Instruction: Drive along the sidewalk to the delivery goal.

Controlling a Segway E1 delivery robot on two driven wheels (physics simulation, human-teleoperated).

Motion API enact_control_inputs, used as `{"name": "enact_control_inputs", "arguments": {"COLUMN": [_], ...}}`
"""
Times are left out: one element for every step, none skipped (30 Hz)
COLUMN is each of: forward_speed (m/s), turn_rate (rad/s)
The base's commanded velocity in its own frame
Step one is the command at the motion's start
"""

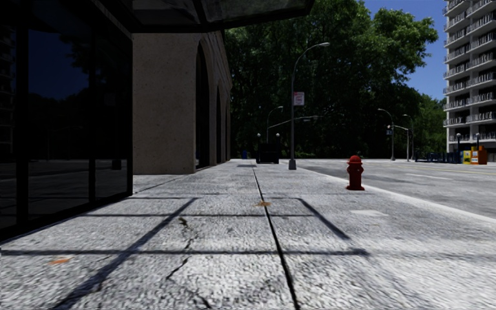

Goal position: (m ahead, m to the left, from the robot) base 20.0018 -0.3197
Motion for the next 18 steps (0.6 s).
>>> {"name": "enact_control_inputs", "arguments": {"forward_speed": [2.0, 2.0, 2.0, 2.0, 2.0, 2.0, 2.0, 2.0, 2.0, 2.0, 2.0, 2.0, 2.0, 2.0, 2.0, 2.0, 2.0, 2.0], "turn_rate": [0.0, 0.0, 0.0, 0.0, 0.0, 0.0, 0.0, 0.0, 0.0, 0.0, 0.0, 0.0, 0.0, 0.0, 0.0, 0.0, 0.0, 0.0]}}
